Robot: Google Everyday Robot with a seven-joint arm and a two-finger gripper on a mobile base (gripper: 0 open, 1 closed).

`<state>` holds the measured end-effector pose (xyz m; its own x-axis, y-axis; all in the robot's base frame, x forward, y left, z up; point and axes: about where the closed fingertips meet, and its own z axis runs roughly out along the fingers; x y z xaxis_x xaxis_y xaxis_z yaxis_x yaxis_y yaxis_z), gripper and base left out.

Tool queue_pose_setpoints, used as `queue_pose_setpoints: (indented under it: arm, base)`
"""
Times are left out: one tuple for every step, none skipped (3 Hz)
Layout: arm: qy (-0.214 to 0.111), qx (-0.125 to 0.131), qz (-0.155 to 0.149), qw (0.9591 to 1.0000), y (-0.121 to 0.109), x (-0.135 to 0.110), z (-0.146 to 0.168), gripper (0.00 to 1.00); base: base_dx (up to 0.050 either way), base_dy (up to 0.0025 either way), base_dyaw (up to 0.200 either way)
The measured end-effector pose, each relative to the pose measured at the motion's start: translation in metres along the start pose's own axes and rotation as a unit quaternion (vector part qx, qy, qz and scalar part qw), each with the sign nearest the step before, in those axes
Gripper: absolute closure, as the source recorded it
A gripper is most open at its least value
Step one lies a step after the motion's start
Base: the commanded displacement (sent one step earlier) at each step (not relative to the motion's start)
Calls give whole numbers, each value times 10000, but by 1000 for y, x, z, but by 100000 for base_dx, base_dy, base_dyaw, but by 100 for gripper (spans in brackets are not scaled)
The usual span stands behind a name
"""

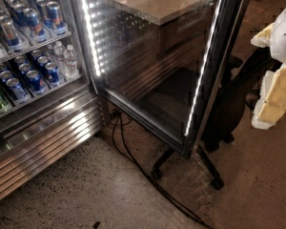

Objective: Close right fridge door

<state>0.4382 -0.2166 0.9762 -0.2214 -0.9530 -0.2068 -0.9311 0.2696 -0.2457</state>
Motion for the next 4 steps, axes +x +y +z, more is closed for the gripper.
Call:
queue_pose_setpoints:
  arm:
    - [0,0,0,10000,0,0,0,0]
    - [0,0,0,10000,0,0,0,0]
    - [-329,107,549,9979,7,21,25,0]
    - [-327,106,545,9979,7,21,25,0]
  base:
    - [4650,0,1]
    - [0,0,0]
    - [0,0,0]
    - [0,0,0]
